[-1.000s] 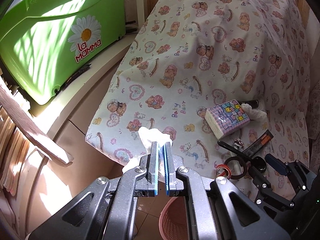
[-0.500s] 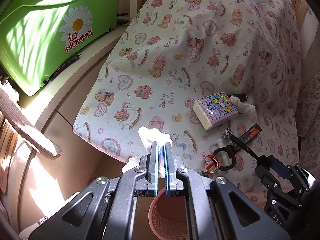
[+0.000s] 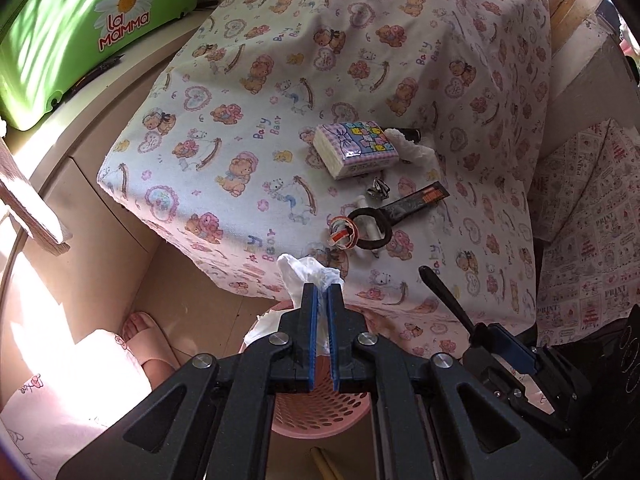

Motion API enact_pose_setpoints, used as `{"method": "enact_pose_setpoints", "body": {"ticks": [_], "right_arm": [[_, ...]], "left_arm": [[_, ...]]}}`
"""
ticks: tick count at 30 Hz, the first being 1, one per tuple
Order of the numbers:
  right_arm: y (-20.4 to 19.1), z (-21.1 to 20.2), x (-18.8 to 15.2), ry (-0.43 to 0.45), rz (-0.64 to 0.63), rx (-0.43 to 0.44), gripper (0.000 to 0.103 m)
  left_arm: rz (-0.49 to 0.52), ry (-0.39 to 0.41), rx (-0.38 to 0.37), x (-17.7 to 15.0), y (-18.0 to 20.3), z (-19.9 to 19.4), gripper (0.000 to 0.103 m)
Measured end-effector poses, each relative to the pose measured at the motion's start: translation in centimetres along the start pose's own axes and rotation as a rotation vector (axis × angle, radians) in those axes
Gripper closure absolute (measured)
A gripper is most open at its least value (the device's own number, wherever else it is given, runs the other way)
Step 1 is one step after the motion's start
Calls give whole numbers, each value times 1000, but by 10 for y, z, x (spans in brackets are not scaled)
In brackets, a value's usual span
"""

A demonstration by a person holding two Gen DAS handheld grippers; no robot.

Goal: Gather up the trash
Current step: 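Carry the tissue in the left tool while the right tool carries the spoon to the basket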

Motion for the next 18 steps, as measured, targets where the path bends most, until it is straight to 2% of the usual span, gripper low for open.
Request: {"method": "enact_pose_setpoints", "body": {"ticks": [5, 11, 13, 18], "right_arm": [[-8, 10, -18, -59, -25, -35, 68], [-7, 35, -31, -157, -53, -85, 68], [-6, 50, -39, -234, -85, -120, 67], [0, 91, -61, -386, -64, -96, 67]], "left_arm": [[-27, -64, -7, -16, -9, 26, 99], [0, -99, 50, -20, -10, 46, 99], [-9, -140, 38, -23, -11, 58, 99], [-18, -211, 57, -36, -13, 91, 98]]}}
Point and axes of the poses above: each gripper's, at about its wrist camera, not at the fingertips, and z roughly the way its jaws point, y to its right, x to its top, the point moved 2 cm from there along z, roughly the way its jaws point, and after that the axes turned 8 degrees about -x, right-handed, at the moved point
